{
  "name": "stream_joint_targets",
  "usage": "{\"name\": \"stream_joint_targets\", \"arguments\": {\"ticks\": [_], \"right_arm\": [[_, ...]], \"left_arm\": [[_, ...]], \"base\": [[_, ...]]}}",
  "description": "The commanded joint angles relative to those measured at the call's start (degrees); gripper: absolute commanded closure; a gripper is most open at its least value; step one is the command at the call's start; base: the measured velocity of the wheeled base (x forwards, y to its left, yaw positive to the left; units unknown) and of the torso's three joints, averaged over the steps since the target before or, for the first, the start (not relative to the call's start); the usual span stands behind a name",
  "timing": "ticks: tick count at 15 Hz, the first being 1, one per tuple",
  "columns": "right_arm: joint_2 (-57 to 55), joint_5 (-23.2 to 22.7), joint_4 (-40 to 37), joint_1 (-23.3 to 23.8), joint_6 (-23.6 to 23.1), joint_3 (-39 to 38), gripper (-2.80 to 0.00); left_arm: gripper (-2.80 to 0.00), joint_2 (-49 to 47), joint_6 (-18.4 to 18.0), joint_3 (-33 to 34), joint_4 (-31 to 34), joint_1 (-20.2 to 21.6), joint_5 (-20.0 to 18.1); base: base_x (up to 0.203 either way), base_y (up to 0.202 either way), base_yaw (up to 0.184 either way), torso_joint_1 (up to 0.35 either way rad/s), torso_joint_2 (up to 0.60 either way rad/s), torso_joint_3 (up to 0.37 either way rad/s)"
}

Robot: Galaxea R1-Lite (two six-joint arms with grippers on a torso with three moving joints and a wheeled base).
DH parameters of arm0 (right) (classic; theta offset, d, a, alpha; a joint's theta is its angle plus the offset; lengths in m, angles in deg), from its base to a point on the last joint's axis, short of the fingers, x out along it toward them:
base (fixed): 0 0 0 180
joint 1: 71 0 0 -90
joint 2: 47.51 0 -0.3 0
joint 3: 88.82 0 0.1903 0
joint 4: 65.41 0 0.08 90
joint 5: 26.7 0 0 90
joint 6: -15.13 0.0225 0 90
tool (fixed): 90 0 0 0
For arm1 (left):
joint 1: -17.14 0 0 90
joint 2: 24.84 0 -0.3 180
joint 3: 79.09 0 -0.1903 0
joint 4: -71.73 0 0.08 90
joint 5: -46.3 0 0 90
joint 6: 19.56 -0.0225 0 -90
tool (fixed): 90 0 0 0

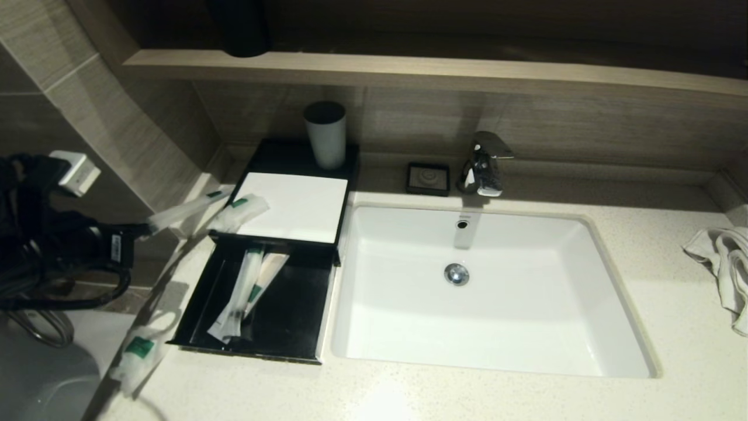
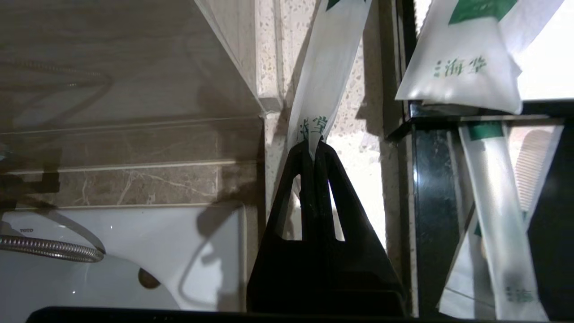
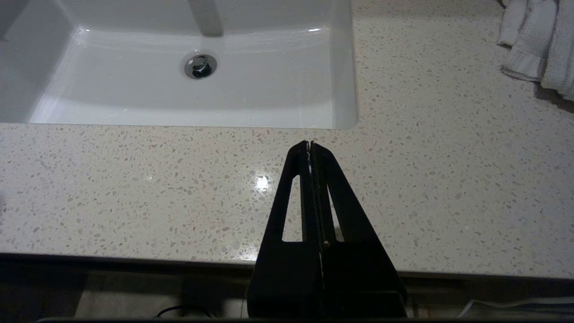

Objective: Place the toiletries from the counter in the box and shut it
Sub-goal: Pick up the bathroom toiletry, then place the bathroom toiletry into the drawer

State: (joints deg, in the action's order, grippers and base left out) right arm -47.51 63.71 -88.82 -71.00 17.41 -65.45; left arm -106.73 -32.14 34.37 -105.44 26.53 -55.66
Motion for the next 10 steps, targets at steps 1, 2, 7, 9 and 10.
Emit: {"name": "stream_joint_targets", "arguments": {"ticks": [1, 2, 7, 9, 10], "right_arm": [[-0.09, 0.02, 0.05, 0.00, 0.01, 0.00, 0.00], [-0.09, 0.02, 0.05, 0.00, 0.01, 0.00, 0.00], [-0.09, 0.02, 0.01, 0.00, 0.01, 0.00, 0.00], [-0.09, 0.02, 0.05, 0.00, 0.01, 0.00, 0.00], [-0.09, 0.02, 0.04, 0.00, 0.01, 0.00, 0.00]], "left_arm": [[0.00, 1.71, 0.14, -0.94, 0.94, 0.12, -0.08], [0.00, 2.57, 0.18, -1.23, 2.04, 0.18, -0.08], [0.00, 4.17, 4.14, -7.81, 8.23, 0.88, 1.05], [0.00, 4.66, 4.64, -10.50, 10.11, 0.90, 1.40], [0.00, 4.96, 4.67, -11.79, 11.47, 0.90, 1.43]], "base": [[0.000, 0.000, 0.000, 0.000, 0.00, 0.000], [0.000, 0.000, 0.000, 0.000, 0.00, 0.000], [0.000, 0.000, 0.000, 0.000, 0.00, 0.000], [0.000, 0.000, 0.000, 0.000, 0.00, 0.000], [0.000, 0.000, 0.000, 0.000, 0.00, 0.000]]}}
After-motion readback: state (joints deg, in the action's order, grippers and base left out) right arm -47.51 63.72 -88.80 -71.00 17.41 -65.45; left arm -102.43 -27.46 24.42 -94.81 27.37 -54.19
